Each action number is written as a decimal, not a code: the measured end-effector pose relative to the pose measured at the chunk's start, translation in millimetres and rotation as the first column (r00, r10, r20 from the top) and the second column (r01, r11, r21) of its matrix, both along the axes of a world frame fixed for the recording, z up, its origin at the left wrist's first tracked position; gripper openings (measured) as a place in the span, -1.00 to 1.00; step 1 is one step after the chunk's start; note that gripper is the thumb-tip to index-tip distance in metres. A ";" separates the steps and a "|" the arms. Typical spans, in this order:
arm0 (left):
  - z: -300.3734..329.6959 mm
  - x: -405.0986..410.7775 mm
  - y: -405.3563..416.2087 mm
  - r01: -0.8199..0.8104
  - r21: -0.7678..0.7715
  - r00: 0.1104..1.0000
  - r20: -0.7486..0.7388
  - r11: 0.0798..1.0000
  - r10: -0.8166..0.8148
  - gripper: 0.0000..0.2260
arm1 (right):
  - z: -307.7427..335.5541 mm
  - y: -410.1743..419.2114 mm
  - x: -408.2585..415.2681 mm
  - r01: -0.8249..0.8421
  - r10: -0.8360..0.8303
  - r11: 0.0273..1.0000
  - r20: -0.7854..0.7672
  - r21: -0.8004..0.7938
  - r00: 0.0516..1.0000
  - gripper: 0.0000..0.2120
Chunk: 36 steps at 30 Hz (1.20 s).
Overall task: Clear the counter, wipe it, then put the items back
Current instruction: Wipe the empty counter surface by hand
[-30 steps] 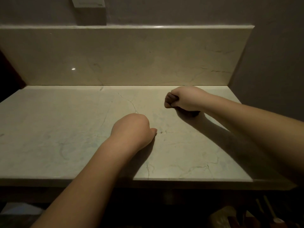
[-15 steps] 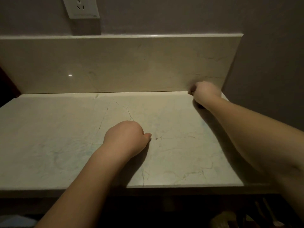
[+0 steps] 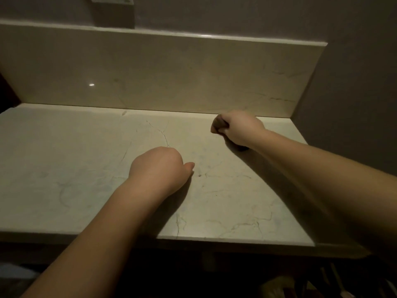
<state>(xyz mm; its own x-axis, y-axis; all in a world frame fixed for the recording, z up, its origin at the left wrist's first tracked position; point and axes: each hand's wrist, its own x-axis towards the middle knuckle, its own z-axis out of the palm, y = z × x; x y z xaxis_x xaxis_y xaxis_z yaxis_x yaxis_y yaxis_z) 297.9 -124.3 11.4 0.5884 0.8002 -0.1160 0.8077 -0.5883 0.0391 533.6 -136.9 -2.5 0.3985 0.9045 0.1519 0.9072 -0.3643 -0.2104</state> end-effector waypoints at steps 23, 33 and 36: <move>1.3 -3.0 -4.8 -0.044 -0.007 0.998 0.052 0.999 0.044 -0.56 | 2.3 -13.7 32.4 -0.098 0.098 0.995 0.054 -0.012 0.994 -0.86; -3.8 -4.7 -2.6 -0.052 -0.010 0.996 0.076 0.999 0.053 -0.56 | 16.3 -124.1 -53.5 -0.520 0.520 0.845 -0.036 -0.124 0.853 -0.78; -1.8 -7.0 -5.3 -0.035 -0.008 0.996 0.086 0.999 0.036 -0.57 | 16.7 -93.6 -33.0 -0.396 0.397 0.914 -0.012 -0.091 0.918 -0.95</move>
<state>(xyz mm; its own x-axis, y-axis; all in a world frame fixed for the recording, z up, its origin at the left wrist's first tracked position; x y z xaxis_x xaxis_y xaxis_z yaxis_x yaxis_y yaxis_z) 290.9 -129.7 9.7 0.5677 0.8202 -0.0712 0.8216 -0.5589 0.1124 500.6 -230.4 14.2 0.0036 0.9979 0.0643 0.9822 0.0086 -0.1878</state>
